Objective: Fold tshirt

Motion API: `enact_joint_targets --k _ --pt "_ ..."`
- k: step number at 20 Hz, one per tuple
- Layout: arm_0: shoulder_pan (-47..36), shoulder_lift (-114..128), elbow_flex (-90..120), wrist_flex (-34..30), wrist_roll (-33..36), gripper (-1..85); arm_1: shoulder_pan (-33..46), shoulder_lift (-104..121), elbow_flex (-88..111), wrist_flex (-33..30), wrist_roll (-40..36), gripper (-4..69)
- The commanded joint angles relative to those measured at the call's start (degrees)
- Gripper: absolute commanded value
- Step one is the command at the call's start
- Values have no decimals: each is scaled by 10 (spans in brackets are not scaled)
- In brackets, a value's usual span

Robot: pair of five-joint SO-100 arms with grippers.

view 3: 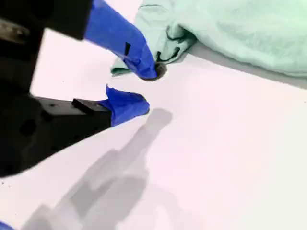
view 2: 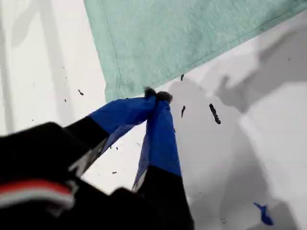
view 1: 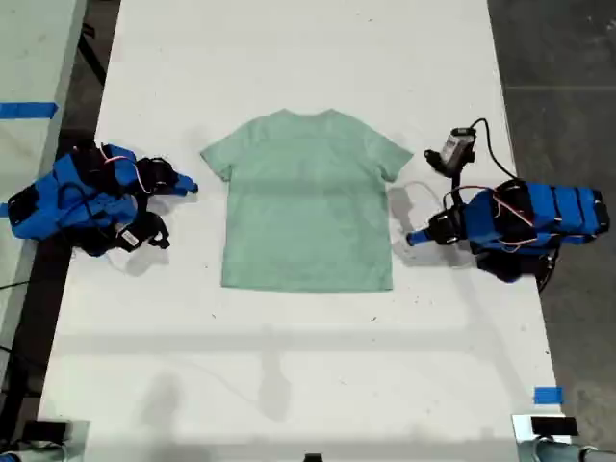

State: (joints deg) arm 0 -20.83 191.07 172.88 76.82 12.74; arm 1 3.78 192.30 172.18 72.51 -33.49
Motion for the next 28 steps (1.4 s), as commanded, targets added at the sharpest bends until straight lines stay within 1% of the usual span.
enact_joint_targets --k 1,9,10,11,12,14,15,16,19,21,22,24,26,28 --pt "116 -4 -1 17 -38 1 62 4 -4 -15 460 1" --pt "106 -4 -1 22 -33 1 62 4 -2 -18 454 -10" --pt "99 -4 -2 33 -33 1 59 4 -2 -18 417 -12" --pt "111 -4 -1 40 -33 1 58 4 -2 -18 361 -12" --pt "138 -4 -2 41 -33 1 62 4 -3 -16 345 -12" --pt "129 -4 -4 20 -42 1 55 4 -9 -11 390 -12" --pt "137 -4 -4 8 -73 1 45 4 -11 -15 404 -12" --pt "142 -4 -3 -15 -75 1 37 4 -14 -18 413 -12" --pt "138 -4 -5 -21 -110 1 26 4 -19 -27 420 -13" --pt "129 -11 -29 -9 -119 0 23 -5 -44 -28 412 -13" --pt "125 -27 -48 -10 -120 0 25 -22 -66 -27 403 -13" --pt "120 -98 -104 -32 -120 0 41 -98 -134 -33 373 -13" --pt "113 -229 -198 -46 -111 0 78 -230 -239 -28 316 -13" --pt "92 -362 -323 -34 -70 0 126 -348 -347 -11 250 -13"
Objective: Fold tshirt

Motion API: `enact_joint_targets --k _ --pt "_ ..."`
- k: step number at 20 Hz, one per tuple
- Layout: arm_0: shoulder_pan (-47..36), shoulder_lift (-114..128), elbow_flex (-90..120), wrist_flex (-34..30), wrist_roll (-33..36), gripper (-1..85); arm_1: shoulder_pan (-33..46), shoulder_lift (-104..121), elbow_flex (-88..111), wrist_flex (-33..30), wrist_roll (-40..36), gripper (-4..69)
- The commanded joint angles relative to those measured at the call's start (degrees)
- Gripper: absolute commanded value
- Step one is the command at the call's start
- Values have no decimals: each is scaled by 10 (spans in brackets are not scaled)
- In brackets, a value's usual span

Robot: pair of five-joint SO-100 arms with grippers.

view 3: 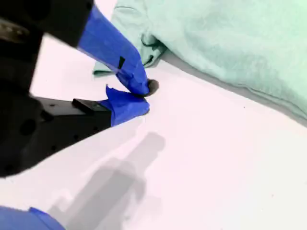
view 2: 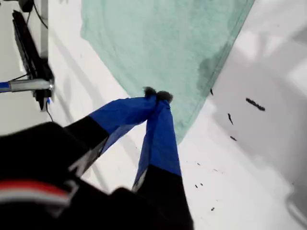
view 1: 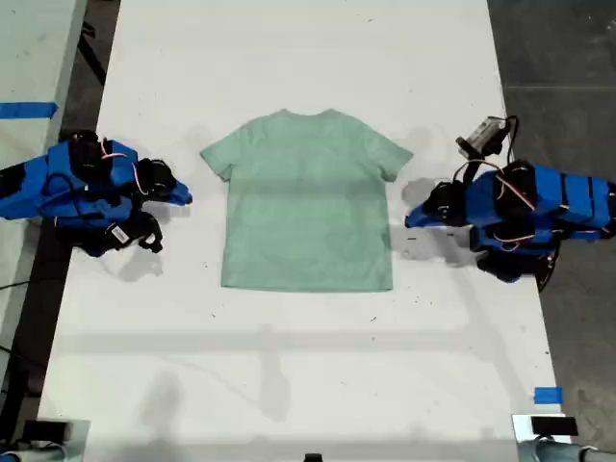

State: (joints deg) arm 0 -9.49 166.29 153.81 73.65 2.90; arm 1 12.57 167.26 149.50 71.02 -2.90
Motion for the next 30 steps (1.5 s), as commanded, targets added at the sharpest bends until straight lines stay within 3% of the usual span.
enact_joint_targets --k 1,9,13,17,19,21,24,30 --pt "-36 -165 -197 12 52 0 63 -144 -171 19 -89 -13" --pt "-265 -415 -538 174 241 0 319 -447 -514 151 -358 -13" --pt "-324 -526 -644 204 294 0 410 -540 -602 171 -432 -13" --pt "-334 -572 -679 200 301 0 444 -607 -671 186 -457 -12" --pt "-331 -577 -678 200 301 0 446 -621 -673 184 -479 166" --pt "-330 -577 -672 198 301 0 446 -622 -638 151 -511 321" --pt "-329 -577 -670 197 302 0 470 -627 -541 81 -534 355" --pt "-323 -582 -655 185 303 0 517 -696 -379 -95 -584 343"
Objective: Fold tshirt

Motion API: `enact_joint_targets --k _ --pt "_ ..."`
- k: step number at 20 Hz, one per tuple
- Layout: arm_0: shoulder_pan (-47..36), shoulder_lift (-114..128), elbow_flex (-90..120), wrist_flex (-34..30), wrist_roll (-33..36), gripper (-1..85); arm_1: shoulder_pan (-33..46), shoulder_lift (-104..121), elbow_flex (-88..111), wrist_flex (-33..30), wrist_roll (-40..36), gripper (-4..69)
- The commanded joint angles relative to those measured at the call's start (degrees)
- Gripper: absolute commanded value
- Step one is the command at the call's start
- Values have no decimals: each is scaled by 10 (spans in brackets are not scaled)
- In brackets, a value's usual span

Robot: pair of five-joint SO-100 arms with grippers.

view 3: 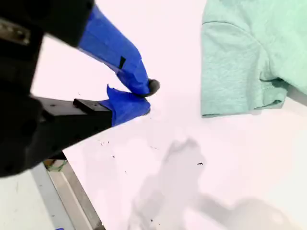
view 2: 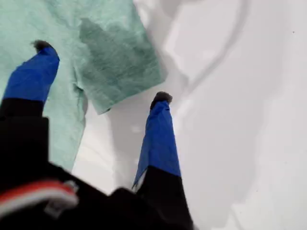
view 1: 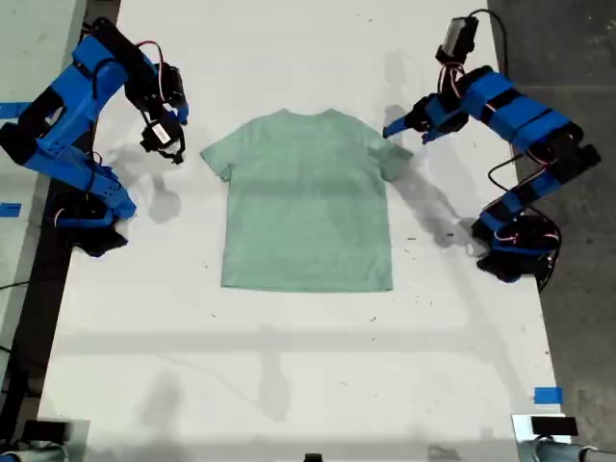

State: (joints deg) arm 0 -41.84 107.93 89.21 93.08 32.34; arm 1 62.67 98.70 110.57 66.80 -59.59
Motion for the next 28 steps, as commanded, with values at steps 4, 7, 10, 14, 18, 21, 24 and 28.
enact_joint_targets --k 4,7,10,14,18,21,24,28 --pt "1 -2 -5 -11 11 0 14 -124 22 -122 -24 334" --pt "1 -2 -2 -13 13 0 12 -167 -8 -100 -26 188" --pt "1 -3 0 -15 13 0 17 -171 -13 -101 -14 6" --pt "4 -3 1 -15 13 0 12 -168 -24 -90 -11 -14" --pt "9 -1 2 -15 11 0 2 -117 -74 -16 -10 -15" --pt "10 0 3 -16 10 0 -45 -84 -200 121 15 -15" --pt "12 0 6 -25 10 0 -127 -25 -272 141 91 -15" --pt "18 -5 6 -30 7 0 -229 -47 -314 54 187 -15"
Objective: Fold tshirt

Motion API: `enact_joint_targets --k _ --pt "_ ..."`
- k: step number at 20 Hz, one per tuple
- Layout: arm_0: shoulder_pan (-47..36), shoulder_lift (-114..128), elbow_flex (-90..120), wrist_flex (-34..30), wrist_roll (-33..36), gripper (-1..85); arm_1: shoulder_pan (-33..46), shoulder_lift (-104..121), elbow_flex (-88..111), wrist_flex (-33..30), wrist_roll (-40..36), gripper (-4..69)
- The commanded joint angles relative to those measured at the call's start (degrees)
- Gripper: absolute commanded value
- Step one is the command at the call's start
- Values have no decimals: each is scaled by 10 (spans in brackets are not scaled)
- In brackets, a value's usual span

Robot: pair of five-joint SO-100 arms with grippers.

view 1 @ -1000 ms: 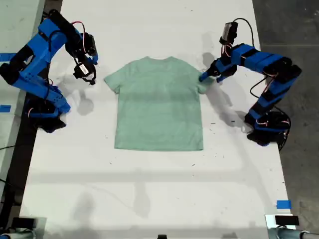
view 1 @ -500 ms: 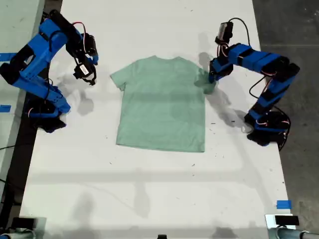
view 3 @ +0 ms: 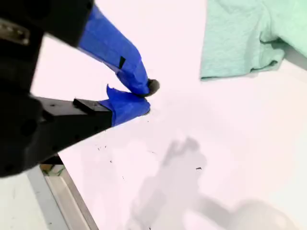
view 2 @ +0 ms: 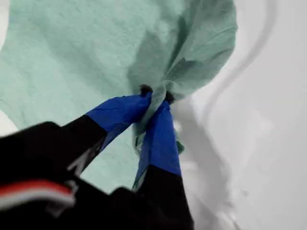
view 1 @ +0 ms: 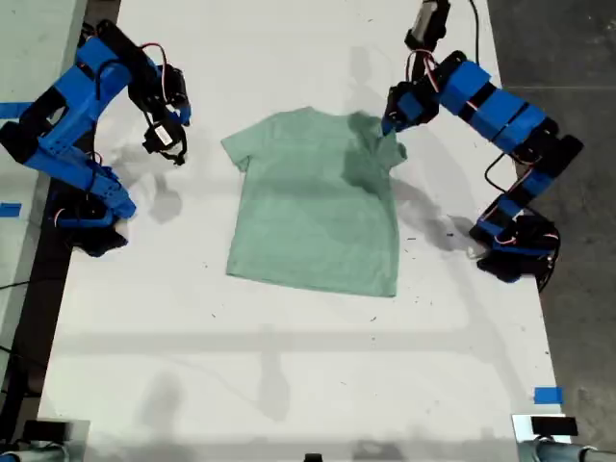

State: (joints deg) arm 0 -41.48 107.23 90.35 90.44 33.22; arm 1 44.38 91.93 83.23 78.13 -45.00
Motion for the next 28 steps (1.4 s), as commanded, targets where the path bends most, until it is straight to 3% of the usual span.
enact_joint_targets --k 1,7,10,11,16,21,24,25,26,27,28 --pt "17 1 -5 -4 -2 0 -67 -4 -51 -85 62 -15" --pt "22 1 -2 -3 -4 0 -124 -198 -119 -233 103 -14" --pt "24 4 1 -4 -5 0 -120 -310 -165 -250 100 -4" --pt "24 4 1 -4 -5 0 -119 -360 -206 -229 92 183" --pt "25 16 2 0 -6 0 -122 -347 -317 -85 57 393" --pt "33 18 2 1 -13 0 -115 -91 -277 62 34 340" --pt "44 18 -1 -2 -19 18 -125 30 -183 109 41 333" --pt "49 16 -3 -10 -11 61 -134 65 -144 112 50 333" --pt "54 5 -13 -9 -4 216 -145 94 -108 110 61 332" --pt "60 -11 -31 -3 -3 306 -155 117 -72 106 69 332" --pt "65 -25 -52 -2 8 321 -163 138 -40 99 79 331"
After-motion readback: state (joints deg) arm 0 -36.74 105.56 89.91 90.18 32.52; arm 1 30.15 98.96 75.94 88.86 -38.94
